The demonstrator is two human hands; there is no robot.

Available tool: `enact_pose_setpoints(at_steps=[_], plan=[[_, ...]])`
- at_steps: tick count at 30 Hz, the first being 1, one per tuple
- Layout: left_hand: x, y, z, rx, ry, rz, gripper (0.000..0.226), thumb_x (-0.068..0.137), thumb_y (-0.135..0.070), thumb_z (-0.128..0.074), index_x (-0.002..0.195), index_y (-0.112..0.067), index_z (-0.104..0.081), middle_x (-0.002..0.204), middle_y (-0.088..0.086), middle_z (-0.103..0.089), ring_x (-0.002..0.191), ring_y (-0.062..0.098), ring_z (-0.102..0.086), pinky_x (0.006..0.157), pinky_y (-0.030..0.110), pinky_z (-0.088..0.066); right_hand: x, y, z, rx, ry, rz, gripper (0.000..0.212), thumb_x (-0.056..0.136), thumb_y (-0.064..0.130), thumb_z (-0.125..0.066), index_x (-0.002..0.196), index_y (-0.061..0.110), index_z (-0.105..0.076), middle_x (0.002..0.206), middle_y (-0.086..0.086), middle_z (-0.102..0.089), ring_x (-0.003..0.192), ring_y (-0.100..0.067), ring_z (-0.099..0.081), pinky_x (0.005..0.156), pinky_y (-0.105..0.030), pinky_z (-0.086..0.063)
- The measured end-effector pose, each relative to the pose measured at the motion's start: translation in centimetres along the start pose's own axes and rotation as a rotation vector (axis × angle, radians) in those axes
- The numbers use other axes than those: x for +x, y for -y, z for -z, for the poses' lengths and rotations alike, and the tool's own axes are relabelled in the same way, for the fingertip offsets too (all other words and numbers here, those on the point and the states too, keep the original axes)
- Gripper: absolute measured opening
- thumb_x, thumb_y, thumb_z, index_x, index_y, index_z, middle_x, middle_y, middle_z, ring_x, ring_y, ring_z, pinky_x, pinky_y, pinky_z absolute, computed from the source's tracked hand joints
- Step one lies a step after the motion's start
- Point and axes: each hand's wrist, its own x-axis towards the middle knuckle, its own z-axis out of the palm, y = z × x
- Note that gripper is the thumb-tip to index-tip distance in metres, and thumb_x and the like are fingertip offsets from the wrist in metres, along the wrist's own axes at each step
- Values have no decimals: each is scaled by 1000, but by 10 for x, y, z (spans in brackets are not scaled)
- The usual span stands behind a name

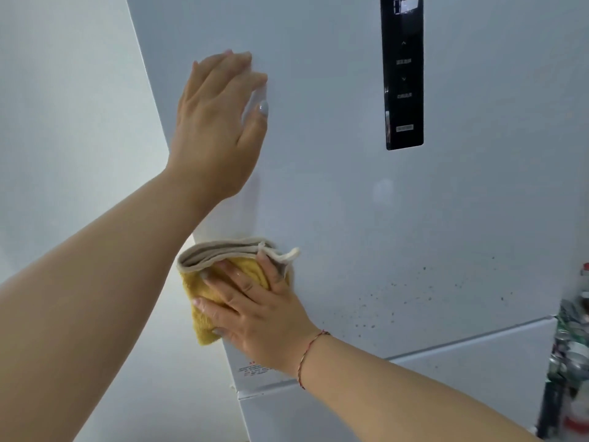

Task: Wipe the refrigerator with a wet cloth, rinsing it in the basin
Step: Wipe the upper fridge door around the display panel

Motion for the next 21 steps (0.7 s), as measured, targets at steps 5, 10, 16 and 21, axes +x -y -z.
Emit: enact_pose_setpoints(at_steps=[5,10,16,21], plan=[[0,-12,-15,-5,-39,-43,39,96,-23,-41,125,-4,-59,139,15,-50,136,32,-37,115,50,-22,-33,-35,9,-35,21,139,40,98,35,-49,138,34,-49,152,1,-36,145,-20,-23,117,-54,-11],[5,-37,-38,-41,-48,-68,40,95,-23,-41,127,-3,-58,140,15,-50,137,32,-37,117,45,-19,-77,-96,34,-136,4,81,44,94,47,-52,136,39,-49,149,4,-40,142,-19,-30,114,-53,-21],[13,-66,-64,-46,-98,-86,36,95,-21,-43,123,-4,-60,138,15,-52,134,32,-39,116,53,-17,-137,-181,64,-262,-26,-184,50,91,56,-48,138,38,-44,148,-2,-35,139,-27,-33,108,-61,-25],[19,-85,-82,-56,-128,-92,35,97,-22,-44,122,-5,-61,138,14,-52,135,31,-39,118,50,-9,-200,-241,86,-342,8,-540,56,98,54,-28,149,35,-19,151,-10,-24,141,-34,-23,111,-60,-21]])
